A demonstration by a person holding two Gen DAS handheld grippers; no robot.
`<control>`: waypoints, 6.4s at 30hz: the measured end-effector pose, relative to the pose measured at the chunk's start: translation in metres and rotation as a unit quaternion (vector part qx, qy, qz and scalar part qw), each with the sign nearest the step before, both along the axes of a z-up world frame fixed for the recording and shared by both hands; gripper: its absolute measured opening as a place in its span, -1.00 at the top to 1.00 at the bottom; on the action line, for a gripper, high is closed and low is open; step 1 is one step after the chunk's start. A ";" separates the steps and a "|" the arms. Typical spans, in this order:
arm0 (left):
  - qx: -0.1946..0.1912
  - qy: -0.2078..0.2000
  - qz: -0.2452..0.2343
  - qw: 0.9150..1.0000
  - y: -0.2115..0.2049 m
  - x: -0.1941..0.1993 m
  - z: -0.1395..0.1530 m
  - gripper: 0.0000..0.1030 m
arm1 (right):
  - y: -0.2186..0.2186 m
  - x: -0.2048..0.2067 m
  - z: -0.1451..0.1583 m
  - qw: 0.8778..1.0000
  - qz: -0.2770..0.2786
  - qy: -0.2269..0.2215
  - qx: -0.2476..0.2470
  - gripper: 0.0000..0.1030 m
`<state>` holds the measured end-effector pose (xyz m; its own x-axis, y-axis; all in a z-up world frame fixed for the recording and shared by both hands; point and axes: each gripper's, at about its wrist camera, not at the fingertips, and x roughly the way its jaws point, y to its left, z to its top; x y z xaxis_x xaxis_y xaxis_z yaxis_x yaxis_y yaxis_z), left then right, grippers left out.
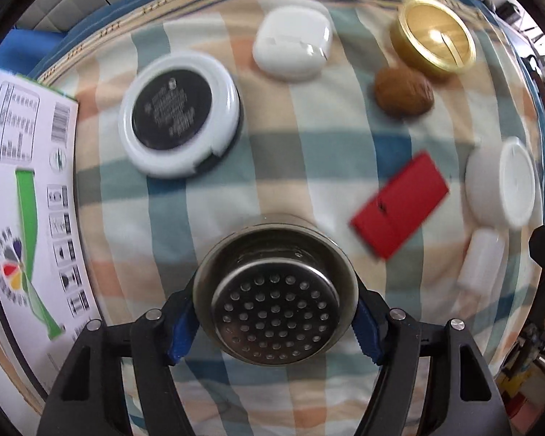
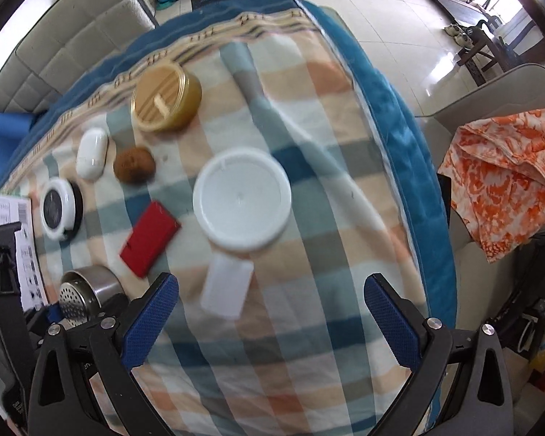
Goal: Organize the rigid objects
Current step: 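Grasp the silver mesh-lid tin with the left tool while the right tool grasps the white jar, then carry the silver tin and white jar into the box and release both, then lift both tools out of the box back toward the table items, then grasp the black-and-white compact with the left tool while the right tool grasps the gold tin, then carry the compact and gold tin into the box and release both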
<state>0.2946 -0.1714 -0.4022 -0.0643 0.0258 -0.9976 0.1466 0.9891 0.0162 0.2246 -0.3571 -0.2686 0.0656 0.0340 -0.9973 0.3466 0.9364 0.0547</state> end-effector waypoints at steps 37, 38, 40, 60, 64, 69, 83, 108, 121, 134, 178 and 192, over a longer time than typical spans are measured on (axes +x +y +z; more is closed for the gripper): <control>-0.056 -0.073 0.012 0.996 0.050 -0.084 0.184 -0.34 | 0.045 0.006 0.017 0.998 0.051 0.027 0.031 -0.31; -0.058 -0.077 0.013 0.995 0.053 -0.084 0.190 -0.34 | 0.050 0.003 0.023 0.998 0.055 0.024 0.033 -0.31; -0.068 -0.090 0.017 0.993 0.067 -0.095 0.222 -0.34 | 0.070 -0.003 0.043 0.997 0.066 0.012 0.036 -0.31; -0.091 -0.144 0.047 0.984 0.257 -0.044 0.260 -0.32 | 0.289 -0.003 0.121 0.985 0.145 -0.064 0.066 -0.31; -0.093 -0.130 0.065 0.985 0.299 -0.020 0.225 -0.28 | 0.339 0.015 0.103 0.984 0.157 -0.062 0.061 -0.31; -0.085 -0.091 0.066 0.990 0.327 0.008 0.166 0.37 | 0.388 0.036 0.062 0.983 0.173 -0.035 0.051 -0.31; -0.111 -0.059 0.085 0.988 0.364 0.030 0.133 0.61 | 0.417 0.075 0.070 0.982 0.175 -0.074 0.016 -0.28; -0.085 -0.087 0.108 0.987 0.401 -0.001 0.151 0.61 | 0.460 0.081 0.011 0.979 0.204 0.003 0.017 0.48; -0.043 -0.152 0.113 0.981 0.411 -0.034 0.216 -0.46 | 0.461 0.035 0.045 0.978 0.207 -0.019 0.019 -0.47; -0.038 -0.204 0.109 0.972 0.403 -0.088 0.280 -0.67 | 0.452 -0.018 0.116 0.970 0.230 -0.074 0.009 -1.00; -0.004 0.023 0.081 0.996 0.074 0.072 0.063 -0.67 | 0.053 0.177 -0.061 0.997 0.059 0.045 0.024 -0.55; -0.009 0.017 0.079 0.997 0.063 0.062 0.046 -0.43 | 0.073 0.180 -0.070 0.990 0.112 0.079 -0.034 -0.35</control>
